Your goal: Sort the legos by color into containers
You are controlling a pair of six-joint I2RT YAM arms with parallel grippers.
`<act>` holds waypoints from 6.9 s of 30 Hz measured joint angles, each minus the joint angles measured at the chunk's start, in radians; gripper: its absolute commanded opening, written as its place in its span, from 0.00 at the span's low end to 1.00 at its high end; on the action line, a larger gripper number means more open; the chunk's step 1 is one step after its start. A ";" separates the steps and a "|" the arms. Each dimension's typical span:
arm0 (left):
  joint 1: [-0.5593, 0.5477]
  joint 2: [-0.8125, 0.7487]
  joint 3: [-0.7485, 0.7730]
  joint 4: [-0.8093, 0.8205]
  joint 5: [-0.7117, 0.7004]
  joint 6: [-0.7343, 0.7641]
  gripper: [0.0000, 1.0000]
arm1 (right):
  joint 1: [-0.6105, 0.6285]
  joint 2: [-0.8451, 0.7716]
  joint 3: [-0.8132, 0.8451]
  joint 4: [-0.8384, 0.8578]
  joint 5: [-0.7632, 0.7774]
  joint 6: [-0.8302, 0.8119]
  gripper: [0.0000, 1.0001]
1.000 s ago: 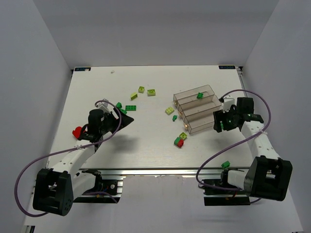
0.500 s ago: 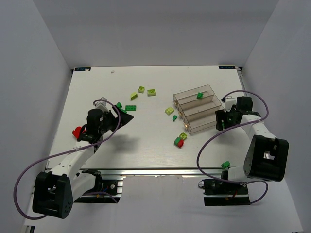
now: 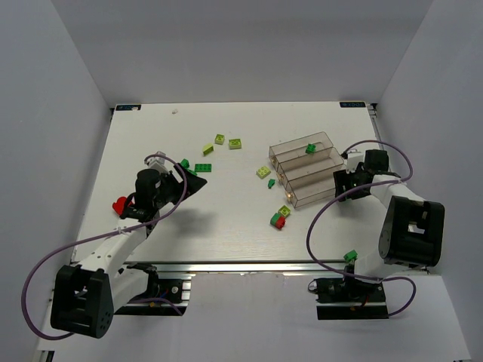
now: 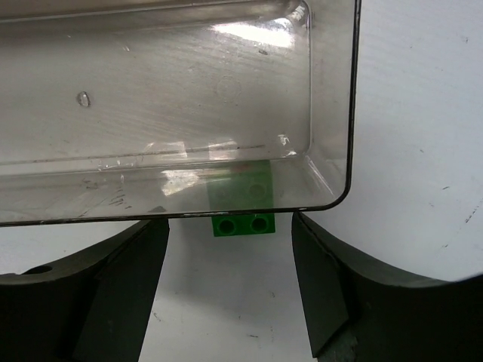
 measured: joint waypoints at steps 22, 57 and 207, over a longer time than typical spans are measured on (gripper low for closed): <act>0.000 0.039 0.000 0.015 -0.002 -0.003 0.87 | 0.000 0.104 0.131 -0.115 -0.003 -0.050 0.59; 0.000 0.112 0.026 0.037 0.006 -0.003 0.87 | 0.008 0.080 0.120 -0.137 0.045 0.182 0.57; -0.003 0.203 0.490 -0.704 -0.445 0.072 0.79 | 0.199 0.326 0.667 -0.026 -0.240 -0.019 0.89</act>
